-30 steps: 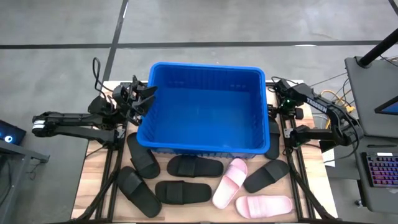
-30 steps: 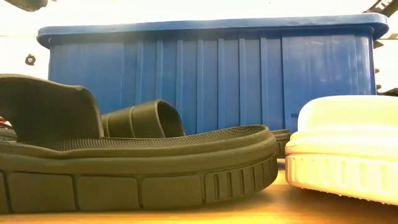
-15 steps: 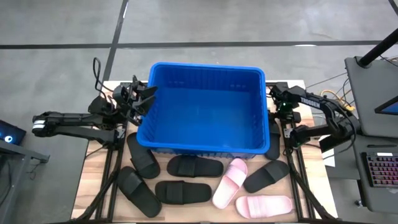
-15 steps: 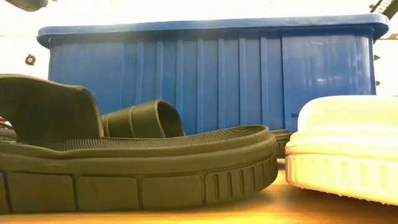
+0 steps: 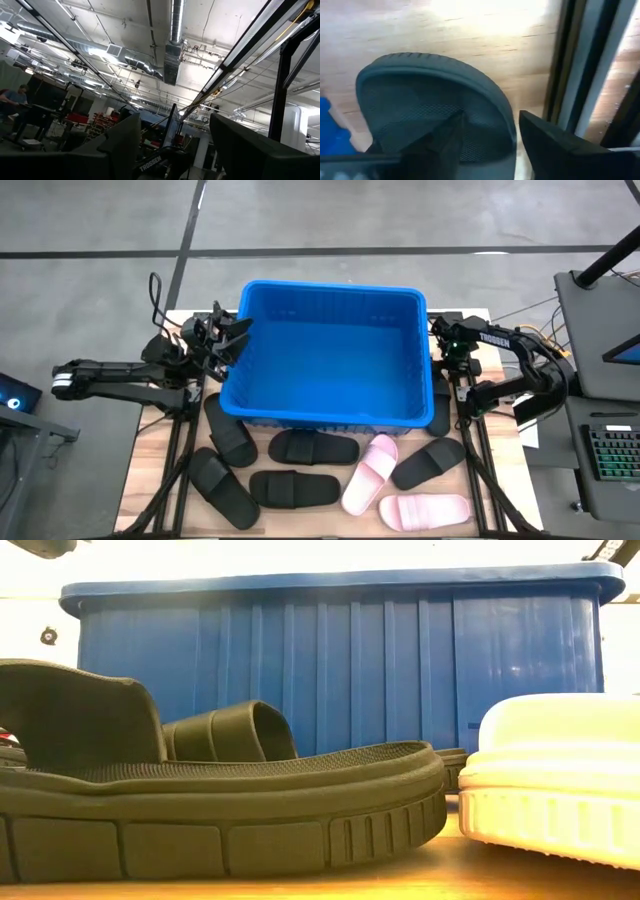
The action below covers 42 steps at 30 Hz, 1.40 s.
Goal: Pick and place slides into bin
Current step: Put the black slide into the blue container
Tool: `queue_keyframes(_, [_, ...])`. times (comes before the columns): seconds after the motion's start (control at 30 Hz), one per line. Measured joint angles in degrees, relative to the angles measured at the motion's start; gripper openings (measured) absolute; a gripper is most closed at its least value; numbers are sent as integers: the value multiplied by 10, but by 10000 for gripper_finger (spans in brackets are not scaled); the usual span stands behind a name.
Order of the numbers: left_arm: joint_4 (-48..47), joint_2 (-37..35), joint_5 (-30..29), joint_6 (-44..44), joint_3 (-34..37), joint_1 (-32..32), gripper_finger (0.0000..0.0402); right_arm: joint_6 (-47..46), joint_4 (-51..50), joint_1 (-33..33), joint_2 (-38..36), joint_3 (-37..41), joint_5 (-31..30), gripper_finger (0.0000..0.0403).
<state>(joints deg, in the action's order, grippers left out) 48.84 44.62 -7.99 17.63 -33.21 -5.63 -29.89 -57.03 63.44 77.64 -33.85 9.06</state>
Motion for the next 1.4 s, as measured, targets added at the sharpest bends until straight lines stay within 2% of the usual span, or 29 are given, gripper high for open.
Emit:
queue_keyframes(0.3, [0,0,0,0,0,0,223,33,7,0,8,0,6,95])
queue_keyframes(0.7, [0,-1,0,-2,0,0,223,73,-2,0,8,-1,4,16])
queue_keyframes(0.8, [-1,-3,-1,-4,0,0,223,74,-15,0,8,-11,3,10])
queue_keyframes(0.97, [-1,-4,-3,-4,0,0,223,72,-32,-2,-4,-34,36,8])
queue_keyframes(1.4, [0,-5,-5,-4,0,0,223,79,-68,-1,-11,-80,12,8])
